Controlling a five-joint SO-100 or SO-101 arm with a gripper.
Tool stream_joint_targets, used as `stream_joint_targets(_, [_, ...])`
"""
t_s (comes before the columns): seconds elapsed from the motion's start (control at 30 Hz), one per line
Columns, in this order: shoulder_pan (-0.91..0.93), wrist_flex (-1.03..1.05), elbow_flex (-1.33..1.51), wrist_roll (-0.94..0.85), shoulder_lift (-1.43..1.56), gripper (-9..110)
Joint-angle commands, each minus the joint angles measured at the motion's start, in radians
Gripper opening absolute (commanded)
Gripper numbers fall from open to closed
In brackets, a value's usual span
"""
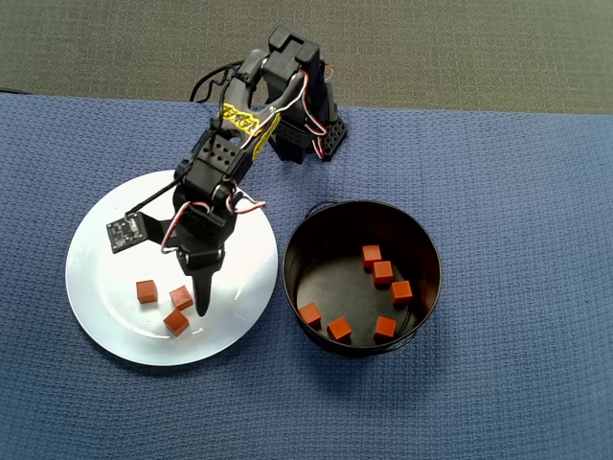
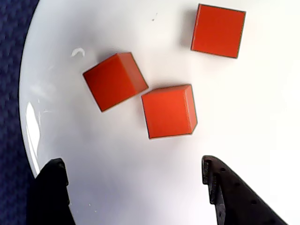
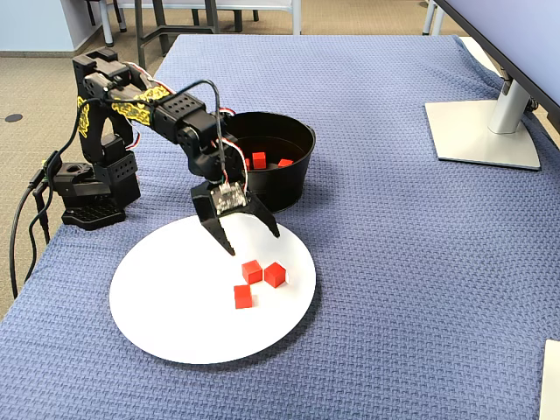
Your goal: Pick up the red cubes from the white plate and place them in the black recipient
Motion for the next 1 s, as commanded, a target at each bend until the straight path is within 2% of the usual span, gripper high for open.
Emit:
stream_joint_targets(0.0, [-0.008, 0.014, -0.087, 0.025, -0.017, 29])
stream_joint_targets(0.5, [0.032, 0.141, -0.304, -0.091, -0.212, 29])
stream_joint_targets(0.97, [0.058, 0.138, -0.353, -0.259, -0.270, 27])
